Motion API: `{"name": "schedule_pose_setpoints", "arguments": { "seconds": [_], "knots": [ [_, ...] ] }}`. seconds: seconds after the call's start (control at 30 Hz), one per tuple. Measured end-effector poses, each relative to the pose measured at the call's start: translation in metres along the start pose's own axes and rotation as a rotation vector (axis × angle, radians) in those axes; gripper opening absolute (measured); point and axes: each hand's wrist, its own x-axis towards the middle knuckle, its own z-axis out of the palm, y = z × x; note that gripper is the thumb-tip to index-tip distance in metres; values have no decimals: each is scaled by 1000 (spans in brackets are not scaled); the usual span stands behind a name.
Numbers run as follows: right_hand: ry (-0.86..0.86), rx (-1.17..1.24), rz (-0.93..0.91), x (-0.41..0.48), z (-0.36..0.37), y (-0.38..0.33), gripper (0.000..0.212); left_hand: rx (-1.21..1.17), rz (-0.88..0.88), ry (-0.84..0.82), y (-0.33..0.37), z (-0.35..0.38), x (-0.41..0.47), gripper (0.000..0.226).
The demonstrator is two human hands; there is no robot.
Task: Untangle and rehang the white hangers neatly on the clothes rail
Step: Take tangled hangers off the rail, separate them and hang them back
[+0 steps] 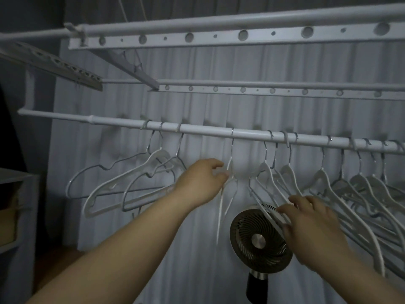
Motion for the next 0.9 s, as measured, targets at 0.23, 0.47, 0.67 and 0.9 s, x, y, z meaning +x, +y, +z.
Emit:
{"name": "schedule_pose_setpoints", "arguments": {
  "seconds": [0.23, 0.47, 0.67, 0.9],
  "knots": [
    [297, 114, 58, 16, -19, -16, 26, 4, 242, 495, -45, -56, -25, 38],
    [365, 742, -148, 48, -56, -127, 38, -31, 45, 494, -129, -102, -21, 21],
    [-61, 931, 35, 68, -35, -204, 46, -104, -85, 202, -174, -91, -16, 44],
    [-279, 1372, 505, 81, -20, -251, 55, -84, -194, -91, -210, -89, -5, 47]
  ]
}}
